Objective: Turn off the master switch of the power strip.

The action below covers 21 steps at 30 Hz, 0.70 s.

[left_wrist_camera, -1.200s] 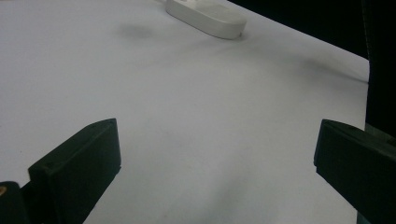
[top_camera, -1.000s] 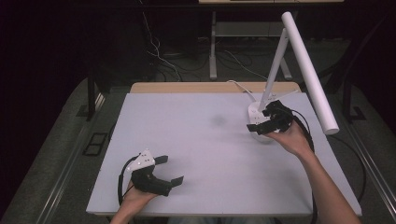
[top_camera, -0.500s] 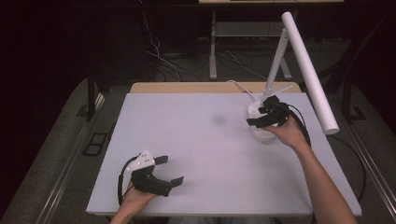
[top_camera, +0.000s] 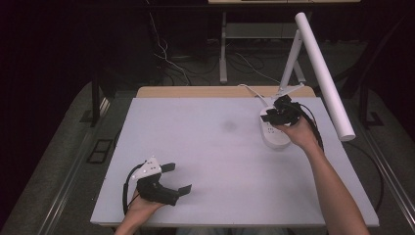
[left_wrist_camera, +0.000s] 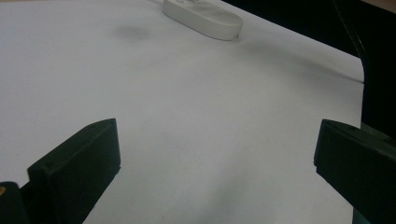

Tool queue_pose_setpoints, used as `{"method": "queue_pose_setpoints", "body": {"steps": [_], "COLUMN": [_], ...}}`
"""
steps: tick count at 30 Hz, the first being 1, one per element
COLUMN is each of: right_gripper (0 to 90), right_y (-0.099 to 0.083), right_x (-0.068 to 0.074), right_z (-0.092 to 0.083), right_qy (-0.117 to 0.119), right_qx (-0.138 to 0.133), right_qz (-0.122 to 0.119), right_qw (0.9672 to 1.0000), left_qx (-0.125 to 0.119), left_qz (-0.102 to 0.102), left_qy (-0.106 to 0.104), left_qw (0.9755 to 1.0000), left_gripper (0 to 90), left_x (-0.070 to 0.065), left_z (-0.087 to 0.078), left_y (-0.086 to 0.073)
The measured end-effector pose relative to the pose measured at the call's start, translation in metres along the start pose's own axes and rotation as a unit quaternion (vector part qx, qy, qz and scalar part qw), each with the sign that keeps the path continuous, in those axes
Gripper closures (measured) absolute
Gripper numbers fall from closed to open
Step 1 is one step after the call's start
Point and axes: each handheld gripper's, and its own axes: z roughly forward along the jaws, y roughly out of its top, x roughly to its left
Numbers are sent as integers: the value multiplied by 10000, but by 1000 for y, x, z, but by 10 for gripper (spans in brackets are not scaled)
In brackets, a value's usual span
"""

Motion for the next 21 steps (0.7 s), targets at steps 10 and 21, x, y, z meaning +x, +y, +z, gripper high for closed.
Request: {"method": "queue_pose_setpoints", "body": {"steps": [10, 21], "right_gripper": [865, 890], "right_y": [7, 12], "right_x": [-9, -21], "right_z": [8, 22], "right_qy": [-29, -209], "right_qx": [11, 43], "right_qz": [32, 164], "right_qw": [10000, 9996], "left_qx": [-7, -39], "left_qz": [29, -1], "left_qy": [18, 25], "left_qw": [10000, 10000], "left_gripper": [0, 0], "left_x": [2, 3], "left_z": [-3, -4], "left_y": [0, -1]}}
